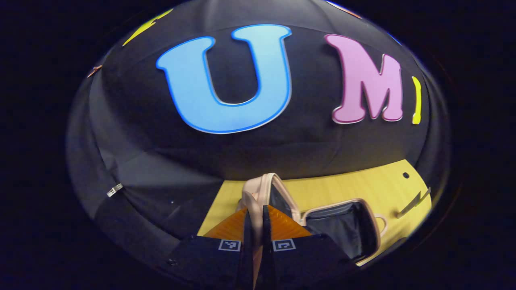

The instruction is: First open the suitcase, pack the skin care products into it, and then close the suitcase.

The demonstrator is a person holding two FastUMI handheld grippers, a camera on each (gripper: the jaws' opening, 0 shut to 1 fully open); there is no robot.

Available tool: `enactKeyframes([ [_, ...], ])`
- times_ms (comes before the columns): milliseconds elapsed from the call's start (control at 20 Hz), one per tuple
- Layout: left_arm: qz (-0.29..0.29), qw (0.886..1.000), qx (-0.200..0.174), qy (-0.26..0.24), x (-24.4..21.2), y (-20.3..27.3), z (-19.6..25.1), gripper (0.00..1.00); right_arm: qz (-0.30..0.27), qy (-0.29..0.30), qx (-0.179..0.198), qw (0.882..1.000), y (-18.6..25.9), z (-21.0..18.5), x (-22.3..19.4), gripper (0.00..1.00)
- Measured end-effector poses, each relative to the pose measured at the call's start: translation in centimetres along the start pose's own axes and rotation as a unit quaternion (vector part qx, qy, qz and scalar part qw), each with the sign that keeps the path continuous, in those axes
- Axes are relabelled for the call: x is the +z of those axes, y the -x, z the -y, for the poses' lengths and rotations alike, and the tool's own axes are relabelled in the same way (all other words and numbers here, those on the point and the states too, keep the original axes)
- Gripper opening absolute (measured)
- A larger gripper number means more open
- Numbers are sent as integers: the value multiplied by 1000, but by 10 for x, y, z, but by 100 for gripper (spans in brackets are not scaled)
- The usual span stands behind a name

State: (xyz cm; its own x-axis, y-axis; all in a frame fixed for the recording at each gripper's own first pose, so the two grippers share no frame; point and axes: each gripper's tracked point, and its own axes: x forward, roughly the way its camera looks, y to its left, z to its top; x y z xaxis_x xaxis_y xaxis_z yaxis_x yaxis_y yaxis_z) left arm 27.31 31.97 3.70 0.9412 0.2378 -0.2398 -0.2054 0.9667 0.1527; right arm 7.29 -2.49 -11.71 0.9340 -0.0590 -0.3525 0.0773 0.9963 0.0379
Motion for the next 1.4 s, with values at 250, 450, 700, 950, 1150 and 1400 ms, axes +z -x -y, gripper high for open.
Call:
enactKeyframes([
  [250, -21, 992, -22, 124, -86, -72, -89, 12, -38, -16, -26, 999, -6, -18, -38, 99],
  [450, -91, 977, -37, 189, -160, -121, -104, 12, -29, 5, -51, 998, -23, -8, -57, 98],
  [700, -99, 985, 7, 144, -182, -132, -127, 31, -10, -7, -97, 995, -47, 22, -60, 98],
  [950, 42, 992, 23, 121, -84, -54, -118, 65, 23, -39, -119, 992, -52, 48, -35, 97],
  [1150, 159, 983, 53, 76, -35, 30, -55, 99, 48, -30, -136, 989, -51, 75, -14, 96],
  [1400, 199, 976, -12, 89, -40, 106, 97, 96, 51, -47, -150, 986, -50, 108, -7, 96],
])
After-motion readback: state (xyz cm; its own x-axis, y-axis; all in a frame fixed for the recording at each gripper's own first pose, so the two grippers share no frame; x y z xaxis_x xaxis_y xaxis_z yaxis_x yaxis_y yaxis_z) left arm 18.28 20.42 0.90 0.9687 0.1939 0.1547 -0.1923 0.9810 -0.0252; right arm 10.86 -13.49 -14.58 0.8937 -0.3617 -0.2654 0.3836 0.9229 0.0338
